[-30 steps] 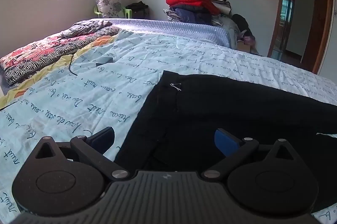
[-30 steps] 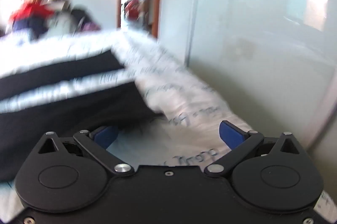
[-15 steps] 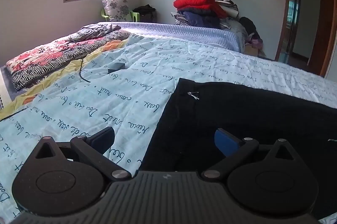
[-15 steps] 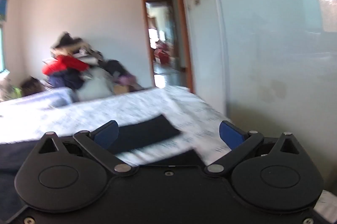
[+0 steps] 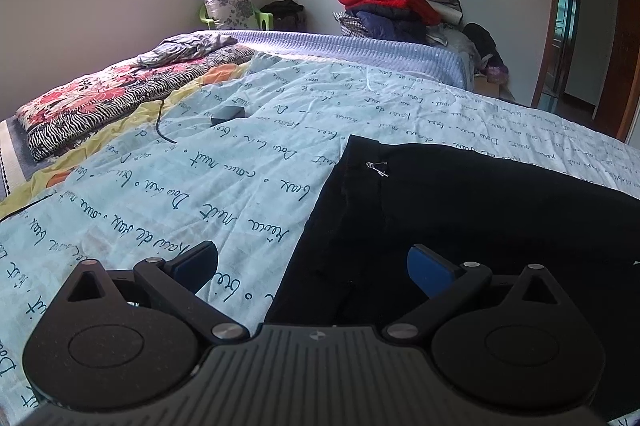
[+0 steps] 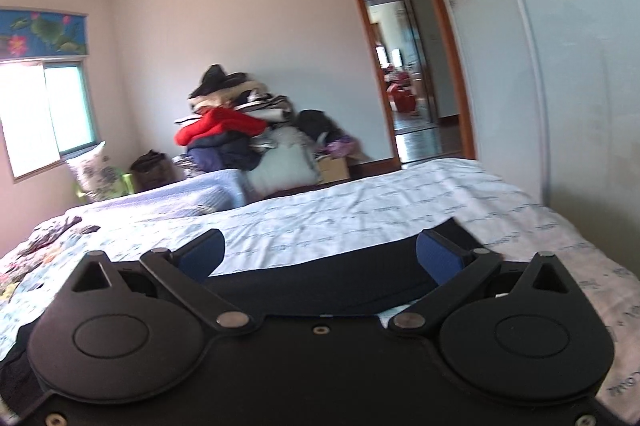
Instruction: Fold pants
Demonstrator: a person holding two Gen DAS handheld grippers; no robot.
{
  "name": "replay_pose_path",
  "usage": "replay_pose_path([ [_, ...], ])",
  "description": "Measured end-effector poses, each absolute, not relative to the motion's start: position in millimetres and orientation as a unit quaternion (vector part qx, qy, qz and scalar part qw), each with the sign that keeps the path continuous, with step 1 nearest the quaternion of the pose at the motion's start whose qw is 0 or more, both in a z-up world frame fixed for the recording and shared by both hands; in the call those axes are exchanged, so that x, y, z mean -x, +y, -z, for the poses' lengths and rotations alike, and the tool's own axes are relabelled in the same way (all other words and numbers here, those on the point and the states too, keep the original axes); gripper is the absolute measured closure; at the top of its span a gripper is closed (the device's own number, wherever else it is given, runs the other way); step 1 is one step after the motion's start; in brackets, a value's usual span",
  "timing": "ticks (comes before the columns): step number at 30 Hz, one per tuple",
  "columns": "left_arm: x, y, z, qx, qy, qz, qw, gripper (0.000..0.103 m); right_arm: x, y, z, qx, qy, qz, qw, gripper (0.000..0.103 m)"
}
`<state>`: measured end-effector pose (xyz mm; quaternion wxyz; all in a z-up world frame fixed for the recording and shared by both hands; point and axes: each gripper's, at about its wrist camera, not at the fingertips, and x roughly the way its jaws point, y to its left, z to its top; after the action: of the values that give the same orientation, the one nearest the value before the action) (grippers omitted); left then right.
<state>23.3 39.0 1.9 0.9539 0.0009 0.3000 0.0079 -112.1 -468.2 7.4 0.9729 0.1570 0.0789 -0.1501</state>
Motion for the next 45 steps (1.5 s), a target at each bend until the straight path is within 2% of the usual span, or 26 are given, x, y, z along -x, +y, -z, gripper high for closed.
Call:
replay_pose_path([
  [3, -27.5, 44.6, 2.8, 0.016, 0.327, -0.009, 0.945, 0.0, 105.4, -458.0, -3.8, -0.222, 0.073, 0.124, 0.964, 0.0],
  [5, -30.6, 48.4, 7.8, 0.023, 0.351, -0.016, 0.936, 0.002, 94.9, -442.5, -7.2, -0.22, 0.092, 0.11, 0.965, 0.0],
  [8, -30.7, 54.4, 14.2, 0.03, 0.367, -0.014, 0.93, 0.003, 93.2, -403.3, -7.9, -0.136, 0.073, 0.071, 0.985, 0.0],
  [13, -28.3, 60.1, 28.4, 0.02, 0.371, -0.024, 0.928, 0.001, 88.0, -333.9, 4.0, -0.041, 0.104, 0.015, 0.994, 0.0],
  [17, -36.0, 65.8, 60.0, 0.025, 0.428, -0.043, 0.902, 0.0, 90.8, -262.3, 10.8, 0.064, 0.105, -0.038, 0.992, 0.0],
  [20, -21.9, 67.0, 68.9, 0.026, 0.391, -0.044, 0.919, 0.0, 78.4, -235.8, 6.7, 0.124, 0.108, -0.026, 0.986, 0.0],
  [26, -13.9, 64.0, 69.7, 0.015, 0.372, -0.036, 0.927, 0.0, 49.9, -243.2, -13.7, 0.041, 0.122, -0.058, 0.99, 0.0],
  [38, -16.4, 61.6, 68.5, 0.005, 0.367, -0.035, 0.929, 0.0, 17.1, -236.6, -11.9, -0.002, 0.146, -0.089, 0.985, 0.0],
  [45, -18.6, 61.8, 50.3, -0.015, 0.351, -0.037, 0.935, 0.0, 3.4, -239.3, -15.2, -0.015, 0.156, -0.114, 0.981, 0.0],
])
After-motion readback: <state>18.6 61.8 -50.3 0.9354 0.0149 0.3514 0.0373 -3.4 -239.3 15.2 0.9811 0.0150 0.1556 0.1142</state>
